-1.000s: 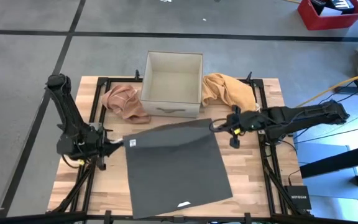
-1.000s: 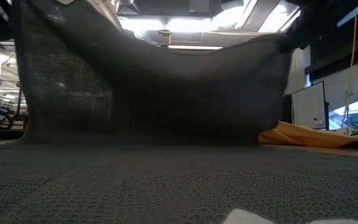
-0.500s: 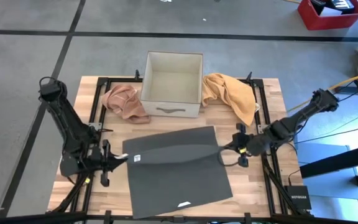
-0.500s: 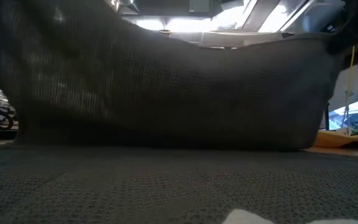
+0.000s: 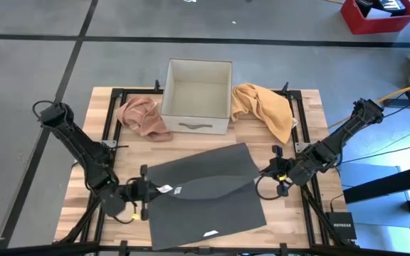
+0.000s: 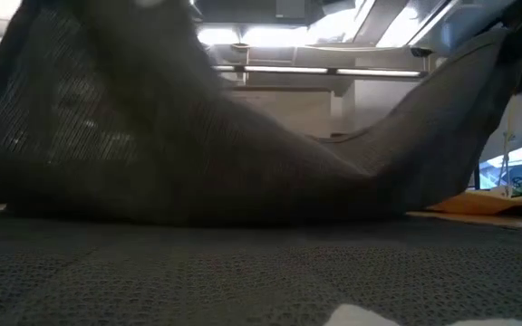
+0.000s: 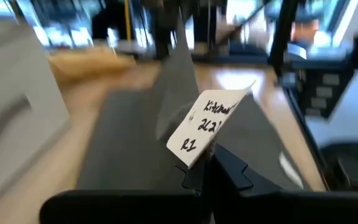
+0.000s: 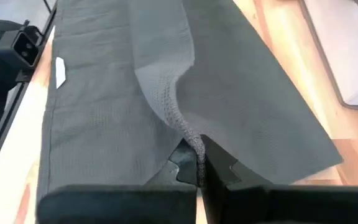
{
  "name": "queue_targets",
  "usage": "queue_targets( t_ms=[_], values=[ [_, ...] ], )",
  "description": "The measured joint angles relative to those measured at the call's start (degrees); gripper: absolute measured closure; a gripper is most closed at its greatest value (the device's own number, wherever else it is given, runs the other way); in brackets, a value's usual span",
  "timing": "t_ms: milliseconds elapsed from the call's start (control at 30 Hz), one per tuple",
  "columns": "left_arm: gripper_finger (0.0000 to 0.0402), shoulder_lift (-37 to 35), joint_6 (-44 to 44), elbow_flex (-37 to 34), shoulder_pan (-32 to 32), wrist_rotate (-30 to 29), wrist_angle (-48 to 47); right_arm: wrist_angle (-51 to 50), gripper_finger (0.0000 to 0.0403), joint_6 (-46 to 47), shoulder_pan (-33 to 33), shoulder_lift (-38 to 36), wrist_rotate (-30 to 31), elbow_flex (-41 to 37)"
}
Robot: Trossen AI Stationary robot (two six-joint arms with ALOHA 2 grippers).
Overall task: Fold towel
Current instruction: Fold the dark gray towel
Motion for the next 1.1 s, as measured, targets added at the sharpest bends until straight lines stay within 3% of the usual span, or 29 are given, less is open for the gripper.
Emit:
queue_targets(
  t_ms=[200,500,733,900,1100],
  values=[
    [0.0401,2.5,-12.5,3.0,-0.1,7.8,-13.7,0.2,0.04,1.0,2.6,1.5,-1.8,0.0],
    [0.0401,6.5,-16.0,3.0,1.1,15.9,-13.6,1.8,0.04,1.9,6.5,7.6,-4.3,0.0],
    [0.0401,7.8,-20.6,5.8,0.4,25.4,-13.6,6.4,0.04,4.7,9.6,10.5,-6.3,0.0],
    [0.0401,8.1,-25.3,10.5,-2.2,27.9,-16.6,12.4,0.04,9.1,12.9,12.7,-7.9,0.0],
    [0.0401,8.4,-35.9,11.0,-5.6,30.2,-21.7,19.5,0.04,16.0,17.0,16.9,-8.8,0.0]
  ],
)
